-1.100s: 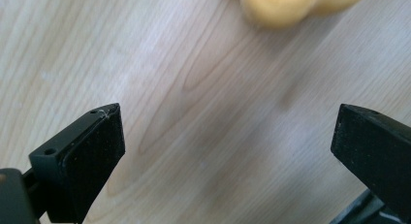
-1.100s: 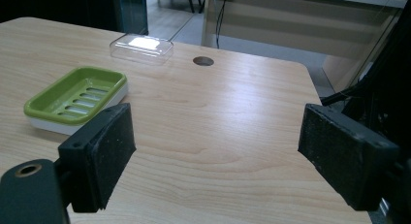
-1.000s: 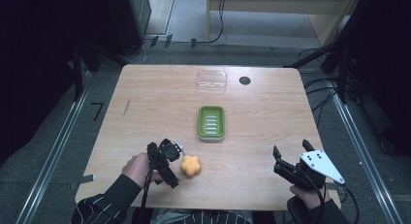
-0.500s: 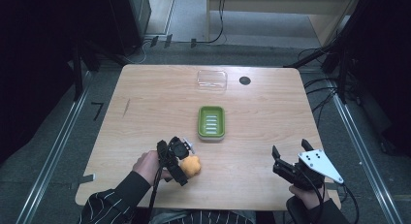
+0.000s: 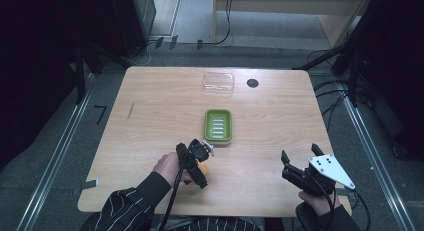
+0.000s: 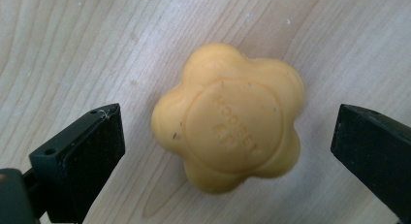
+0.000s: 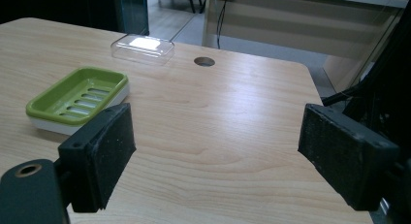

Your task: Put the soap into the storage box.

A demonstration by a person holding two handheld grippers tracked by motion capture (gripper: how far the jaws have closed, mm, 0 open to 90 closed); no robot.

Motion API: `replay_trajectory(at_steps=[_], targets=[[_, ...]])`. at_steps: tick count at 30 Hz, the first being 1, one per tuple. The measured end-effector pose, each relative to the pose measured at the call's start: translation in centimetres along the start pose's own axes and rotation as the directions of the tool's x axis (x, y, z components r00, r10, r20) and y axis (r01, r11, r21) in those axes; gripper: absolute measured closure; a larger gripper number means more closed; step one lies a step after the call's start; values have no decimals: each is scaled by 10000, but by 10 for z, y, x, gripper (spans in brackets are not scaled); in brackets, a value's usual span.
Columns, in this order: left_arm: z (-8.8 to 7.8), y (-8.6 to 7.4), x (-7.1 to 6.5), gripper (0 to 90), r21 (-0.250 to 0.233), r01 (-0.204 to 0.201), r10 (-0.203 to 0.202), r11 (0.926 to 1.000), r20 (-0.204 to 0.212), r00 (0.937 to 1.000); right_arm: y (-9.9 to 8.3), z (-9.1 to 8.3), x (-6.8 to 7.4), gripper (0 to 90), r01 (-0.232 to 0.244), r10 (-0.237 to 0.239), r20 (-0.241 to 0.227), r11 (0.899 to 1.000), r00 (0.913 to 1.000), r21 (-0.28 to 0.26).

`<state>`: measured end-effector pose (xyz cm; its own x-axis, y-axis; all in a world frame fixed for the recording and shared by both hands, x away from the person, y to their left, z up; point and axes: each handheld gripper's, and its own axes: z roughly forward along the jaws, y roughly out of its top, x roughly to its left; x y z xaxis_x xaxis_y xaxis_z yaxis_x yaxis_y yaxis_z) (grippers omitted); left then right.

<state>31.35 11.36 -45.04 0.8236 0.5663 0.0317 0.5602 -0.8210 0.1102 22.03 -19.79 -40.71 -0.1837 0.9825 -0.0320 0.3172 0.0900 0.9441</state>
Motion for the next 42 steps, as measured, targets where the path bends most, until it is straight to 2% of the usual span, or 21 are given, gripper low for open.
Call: replay_trajectory(at_steps=[7,9,12,16,18,24,29,34,42], targets=[[7,6,1,0,201,71,-70,9998,-35,10000,0,0,0,137,8,-8,-4,10000,10000,0],[8,5,2,0,82,197,-197,9998,-21,9998,0,0,0,137,14,-14,-4,10000,10000,-4],[7,5,3,41,-54,345,-345,9994,3,9994,0,0,0,137,5,-5,18,10000,10000,1],[8,5,4,77,0,356,-356,9994,-1,9994,0,0,0,137,7,-7,21,10000,10000,1],[8,4,5,136,-96,425,-424,9990,77,9991,0,0,0,137,-16,16,19,10000,10000,3],[10,4,5,202,131,380,-381,9992,55,9993,0,-1,0,137,25,-25,12,10000,10000,-10],[8,4,2,272,-49,289,-289,9996,30,9996,0,-1,0,137,-11,11,19,10000,10000,-4],[8,3,1,276,-113,243,-244,9996,-72,9997,-1,-2,-1,137,-32,32,50,10000,10000,-12],[8,0,2,280,-224,42,-42,9997,-16,10000,-1,-2,-1,137,-2,2,66,10000,10000,-1]])
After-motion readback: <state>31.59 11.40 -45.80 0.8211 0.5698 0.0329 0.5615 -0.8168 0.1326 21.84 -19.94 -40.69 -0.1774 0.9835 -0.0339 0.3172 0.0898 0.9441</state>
